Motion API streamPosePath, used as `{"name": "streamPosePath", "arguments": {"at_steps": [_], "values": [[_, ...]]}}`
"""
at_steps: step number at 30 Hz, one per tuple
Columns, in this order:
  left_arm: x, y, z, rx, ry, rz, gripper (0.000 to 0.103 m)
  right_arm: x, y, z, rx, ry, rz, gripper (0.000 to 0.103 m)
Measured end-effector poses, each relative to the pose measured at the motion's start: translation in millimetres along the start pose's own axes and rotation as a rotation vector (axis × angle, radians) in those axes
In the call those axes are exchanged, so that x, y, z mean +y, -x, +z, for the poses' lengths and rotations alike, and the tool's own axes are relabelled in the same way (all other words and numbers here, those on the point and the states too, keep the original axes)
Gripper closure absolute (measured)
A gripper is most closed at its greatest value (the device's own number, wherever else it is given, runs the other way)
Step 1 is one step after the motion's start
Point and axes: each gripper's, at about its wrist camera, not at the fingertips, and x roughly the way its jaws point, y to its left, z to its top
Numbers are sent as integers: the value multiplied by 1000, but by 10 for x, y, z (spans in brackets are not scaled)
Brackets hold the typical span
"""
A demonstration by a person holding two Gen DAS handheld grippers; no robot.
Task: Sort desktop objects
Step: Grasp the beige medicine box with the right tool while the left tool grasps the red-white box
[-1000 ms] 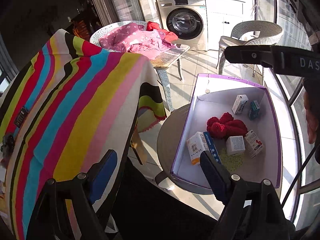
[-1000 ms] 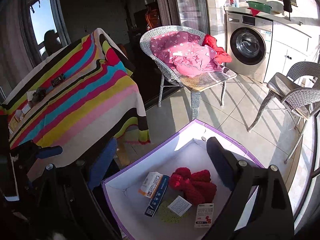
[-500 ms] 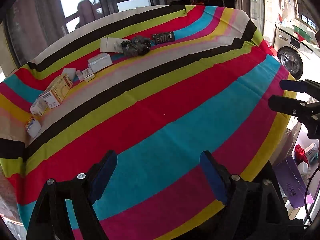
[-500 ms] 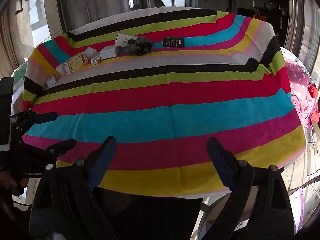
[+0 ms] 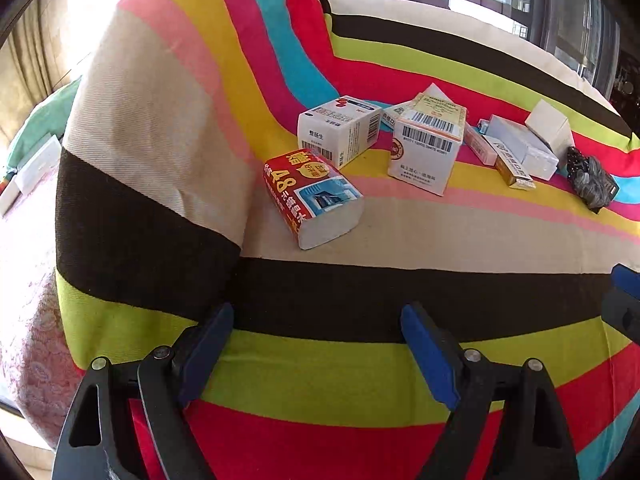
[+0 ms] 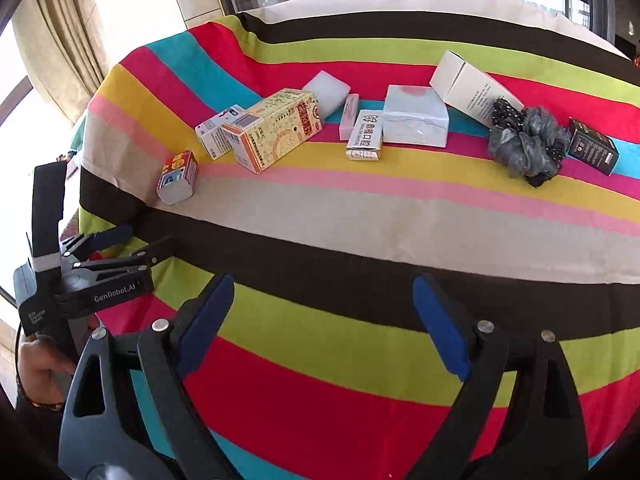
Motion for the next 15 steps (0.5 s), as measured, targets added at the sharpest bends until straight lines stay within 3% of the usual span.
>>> {"name": "streamPosePath", "arguments": {"at_steps": [7,11,15], "values": [[-11,-290,399,-3,93,14,16,132,-727,884,5,-254,123,11],[-72,-461,549,20,74,84,16,349,-1130,1243,58,-261,13,11],[-62,-501,551,8,81,95,13,512,-1415,1374,130,-203,-136,9]]}}
